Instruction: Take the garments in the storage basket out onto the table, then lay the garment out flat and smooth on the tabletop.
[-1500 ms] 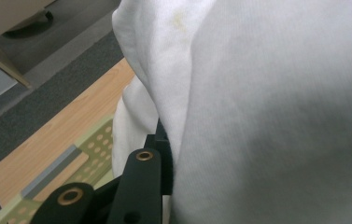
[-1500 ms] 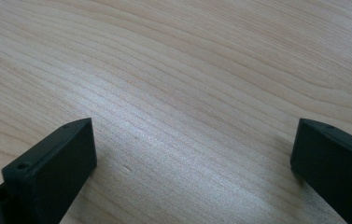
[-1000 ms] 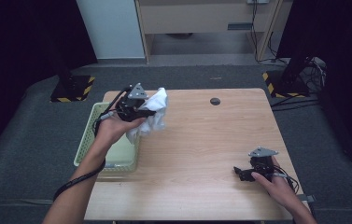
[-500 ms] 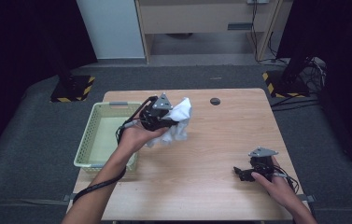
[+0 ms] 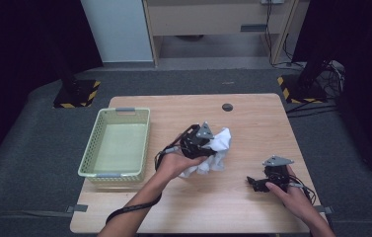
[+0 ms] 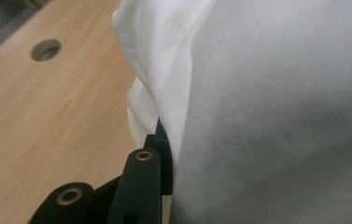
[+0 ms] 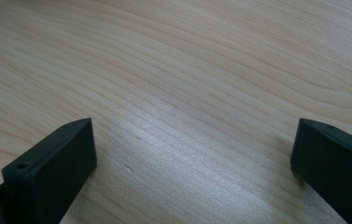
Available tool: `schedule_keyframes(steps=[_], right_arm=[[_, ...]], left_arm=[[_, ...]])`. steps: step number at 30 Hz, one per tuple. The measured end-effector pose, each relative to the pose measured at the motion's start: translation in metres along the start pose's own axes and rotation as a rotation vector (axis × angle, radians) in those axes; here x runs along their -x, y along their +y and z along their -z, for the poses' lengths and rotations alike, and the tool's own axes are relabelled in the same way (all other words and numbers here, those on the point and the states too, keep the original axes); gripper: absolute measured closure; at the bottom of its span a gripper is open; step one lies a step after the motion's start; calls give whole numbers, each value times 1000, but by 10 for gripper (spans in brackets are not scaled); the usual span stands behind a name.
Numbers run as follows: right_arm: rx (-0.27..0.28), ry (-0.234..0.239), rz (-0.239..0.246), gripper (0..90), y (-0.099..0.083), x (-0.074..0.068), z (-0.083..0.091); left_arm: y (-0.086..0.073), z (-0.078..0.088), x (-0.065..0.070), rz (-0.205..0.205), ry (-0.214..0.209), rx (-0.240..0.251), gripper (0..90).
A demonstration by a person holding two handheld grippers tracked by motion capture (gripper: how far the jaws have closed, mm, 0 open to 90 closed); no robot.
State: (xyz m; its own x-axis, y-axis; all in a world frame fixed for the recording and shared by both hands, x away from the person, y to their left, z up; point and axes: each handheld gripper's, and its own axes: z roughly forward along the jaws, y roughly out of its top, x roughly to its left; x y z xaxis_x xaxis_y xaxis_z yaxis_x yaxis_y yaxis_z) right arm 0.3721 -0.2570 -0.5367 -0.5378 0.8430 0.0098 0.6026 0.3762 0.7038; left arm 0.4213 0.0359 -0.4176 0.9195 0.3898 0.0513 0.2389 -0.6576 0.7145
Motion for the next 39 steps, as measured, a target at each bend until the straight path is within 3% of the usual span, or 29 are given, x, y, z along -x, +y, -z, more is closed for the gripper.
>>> schedule_keyframes(steps=[10, 18, 21, 23, 26, 29, 35, 39], right_arm=[[0, 0, 1, 4, 0, 0, 0], [0, 1, 4, 4, 0, 0, 0], [0, 1, 4, 4, 0, 0, 0], [0, 1, 4, 4, 0, 0, 0], [-1, 1, 4, 4, 0, 0, 0], [-1, 2, 6, 4, 0, 0, 0], [-1, 4, 6, 4, 0, -1, 0], [-2, 4, 5, 4, 0, -1, 1]], left_arm=[[-29, -44, 22, 77, -49, -24, 717], [-49, -72, 27, 97, -26, -83, 700], [-50, -78, 27, 102, -1, -87, 632], [-50, -83, 28, 102, 34, -105, 478], [-48, -82, 34, 97, 51, -112, 306], [-44, -75, 41, 80, 58, -103, 245], [-37, -56, 49, 54, 76, -58, 212], [-33, -46, 53, 31, 90, -20, 235]])
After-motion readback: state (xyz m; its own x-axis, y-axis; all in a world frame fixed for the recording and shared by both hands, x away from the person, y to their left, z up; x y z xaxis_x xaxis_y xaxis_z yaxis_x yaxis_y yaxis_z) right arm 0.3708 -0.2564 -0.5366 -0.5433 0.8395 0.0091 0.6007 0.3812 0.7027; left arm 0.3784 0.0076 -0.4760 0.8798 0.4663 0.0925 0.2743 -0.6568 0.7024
